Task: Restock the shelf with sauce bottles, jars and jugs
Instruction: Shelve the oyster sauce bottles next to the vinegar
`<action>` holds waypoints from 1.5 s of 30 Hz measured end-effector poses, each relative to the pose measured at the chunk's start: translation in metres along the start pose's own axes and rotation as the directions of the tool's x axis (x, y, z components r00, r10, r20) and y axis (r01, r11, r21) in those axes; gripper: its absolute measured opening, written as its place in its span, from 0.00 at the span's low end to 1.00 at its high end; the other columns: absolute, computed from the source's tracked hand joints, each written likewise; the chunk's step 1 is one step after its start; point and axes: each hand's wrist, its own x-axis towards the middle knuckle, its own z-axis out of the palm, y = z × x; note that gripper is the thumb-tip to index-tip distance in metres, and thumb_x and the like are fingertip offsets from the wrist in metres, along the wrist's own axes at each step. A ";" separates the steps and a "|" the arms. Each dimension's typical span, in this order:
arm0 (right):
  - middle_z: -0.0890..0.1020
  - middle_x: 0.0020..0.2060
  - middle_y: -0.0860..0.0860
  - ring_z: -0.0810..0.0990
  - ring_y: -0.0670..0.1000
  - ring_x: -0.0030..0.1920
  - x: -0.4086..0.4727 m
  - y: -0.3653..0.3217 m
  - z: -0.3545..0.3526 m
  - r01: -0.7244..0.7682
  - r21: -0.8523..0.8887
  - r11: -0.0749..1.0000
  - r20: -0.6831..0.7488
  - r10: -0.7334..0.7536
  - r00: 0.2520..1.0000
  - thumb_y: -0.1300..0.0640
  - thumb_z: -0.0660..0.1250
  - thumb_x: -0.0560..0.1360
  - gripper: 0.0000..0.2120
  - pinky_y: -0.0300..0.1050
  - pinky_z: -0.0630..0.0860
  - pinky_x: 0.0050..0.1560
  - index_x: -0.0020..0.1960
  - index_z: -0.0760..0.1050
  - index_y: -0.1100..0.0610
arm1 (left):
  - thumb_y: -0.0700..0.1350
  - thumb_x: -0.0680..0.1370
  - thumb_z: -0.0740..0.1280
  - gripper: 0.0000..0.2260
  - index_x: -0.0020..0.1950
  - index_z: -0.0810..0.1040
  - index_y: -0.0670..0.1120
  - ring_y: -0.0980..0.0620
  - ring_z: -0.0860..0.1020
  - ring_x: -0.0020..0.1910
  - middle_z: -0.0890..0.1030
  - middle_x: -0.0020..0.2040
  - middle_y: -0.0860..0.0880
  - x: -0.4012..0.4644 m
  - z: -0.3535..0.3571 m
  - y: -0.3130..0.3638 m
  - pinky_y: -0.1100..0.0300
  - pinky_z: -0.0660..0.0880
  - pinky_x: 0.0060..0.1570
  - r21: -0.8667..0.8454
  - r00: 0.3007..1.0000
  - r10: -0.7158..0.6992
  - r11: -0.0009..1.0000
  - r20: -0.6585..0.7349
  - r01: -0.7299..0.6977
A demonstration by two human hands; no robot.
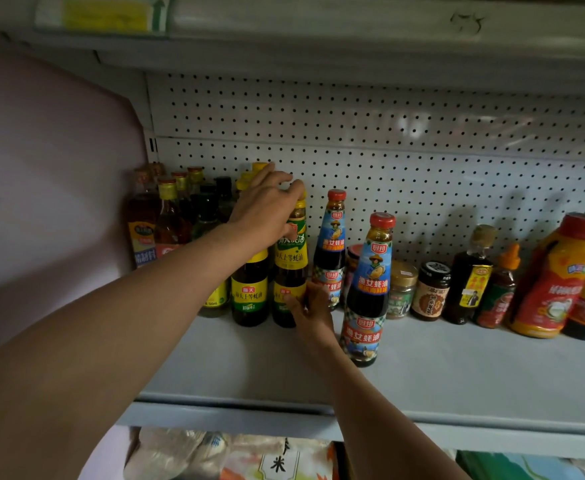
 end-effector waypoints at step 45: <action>0.80 0.60 0.59 0.79 0.56 0.61 0.048 0.020 0.029 0.032 -0.368 0.929 -0.130 -0.086 0.988 0.52 0.67 0.80 0.18 0.48 0.75 0.58 0.63 0.70 0.63 | 0.61 0.63 0.78 0.33 0.58 0.72 0.45 0.43 0.70 0.58 0.76 0.53 0.45 0.083 -0.006 -0.009 0.51 0.72 0.50 0.356 0.956 0.152 0.904 0.251 -0.238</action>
